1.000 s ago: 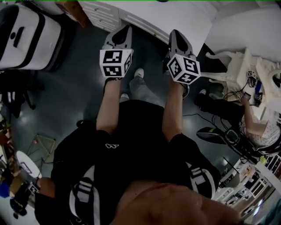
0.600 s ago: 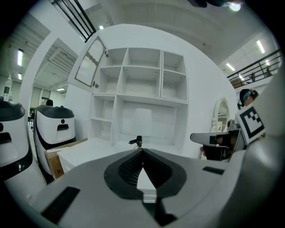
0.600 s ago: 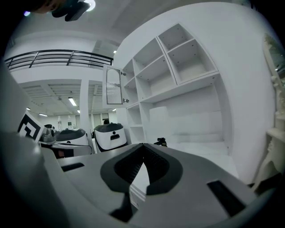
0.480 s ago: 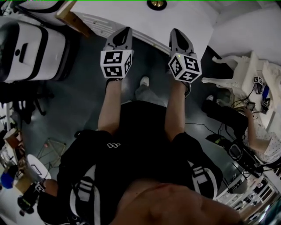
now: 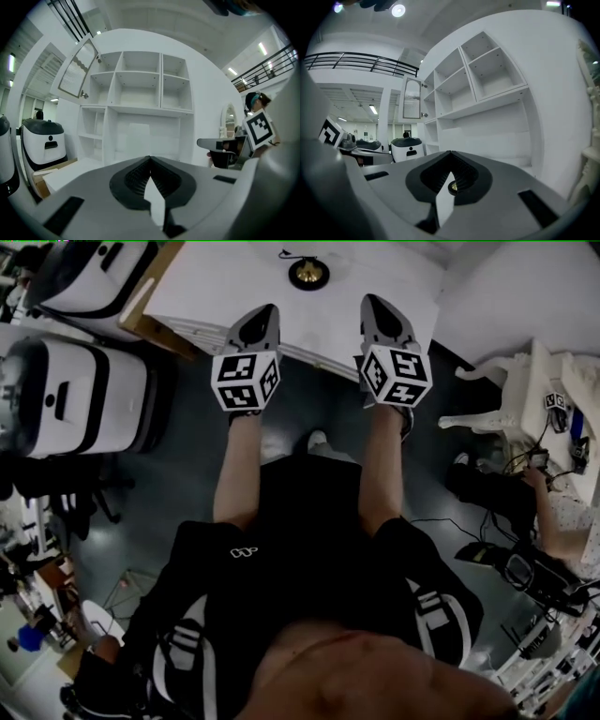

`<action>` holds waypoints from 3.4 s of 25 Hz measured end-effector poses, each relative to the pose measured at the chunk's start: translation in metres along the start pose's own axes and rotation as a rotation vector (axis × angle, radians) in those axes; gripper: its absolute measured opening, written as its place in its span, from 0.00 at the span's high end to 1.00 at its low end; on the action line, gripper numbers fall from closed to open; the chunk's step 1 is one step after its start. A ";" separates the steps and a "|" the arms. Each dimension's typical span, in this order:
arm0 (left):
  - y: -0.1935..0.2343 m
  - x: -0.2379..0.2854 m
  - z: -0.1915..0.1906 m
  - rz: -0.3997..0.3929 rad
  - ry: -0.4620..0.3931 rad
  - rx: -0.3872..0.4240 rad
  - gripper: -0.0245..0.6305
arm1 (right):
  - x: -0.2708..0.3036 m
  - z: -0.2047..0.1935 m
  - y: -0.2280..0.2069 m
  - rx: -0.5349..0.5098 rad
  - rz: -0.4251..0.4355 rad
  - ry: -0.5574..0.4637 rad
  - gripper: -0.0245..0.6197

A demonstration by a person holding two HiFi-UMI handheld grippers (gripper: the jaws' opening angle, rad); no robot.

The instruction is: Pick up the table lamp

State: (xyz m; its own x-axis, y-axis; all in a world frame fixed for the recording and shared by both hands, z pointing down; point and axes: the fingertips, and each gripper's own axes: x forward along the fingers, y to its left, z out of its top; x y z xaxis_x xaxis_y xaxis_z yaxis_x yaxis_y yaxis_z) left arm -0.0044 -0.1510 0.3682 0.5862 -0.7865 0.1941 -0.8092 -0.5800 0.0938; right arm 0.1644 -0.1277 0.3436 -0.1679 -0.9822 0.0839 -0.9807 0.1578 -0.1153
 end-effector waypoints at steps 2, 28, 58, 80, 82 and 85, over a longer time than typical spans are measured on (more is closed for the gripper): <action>-0.003 0.004 0.003 -0.004 -0.008 0.006 0.95 | 0.001 0.004 -0.010 0.009 -0.010 -0.008 0.93; 0.068 0.040 -0.046 0.060 0.081 -0.077 0.95 | 0.082 -0.040 0.028 0.026 0.132 0.107 0.93; 0.181 0.190 -0.167 0.017 0.351 -0.216 0.95 | 0.246 -0.185 0.014 0.164 0.120 0.294 0.78; 0.217 0.293 -0.172 -0.097 0.380 -0.140 0.95 | 0.337 -0.216 -0.028 0.087 -0.003 0.203 0.73; 0.220 0.296 -0.171 -0.104 0.383 -0.128 0.95 | 0.343 -0.216 -0.032 0.078 -0.027 0.194 0.73; 0.225 0.301 -0.170 -0.112 0.387 -0.115 0.95 | 0.352 -0.218 -0.033 0.057 -0.045 0.187 0.73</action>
State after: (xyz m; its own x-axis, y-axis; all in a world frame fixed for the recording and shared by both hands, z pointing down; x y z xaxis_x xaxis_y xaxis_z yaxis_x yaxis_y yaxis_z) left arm -0.0166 -0.4818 0.6132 0.6305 -0.5698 0.5271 -0.7534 -0.6127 0.2388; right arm 0.1161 -0.4567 0.5931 -0.1446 -0.9513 0.2723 -0.9814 0.1027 -0.1625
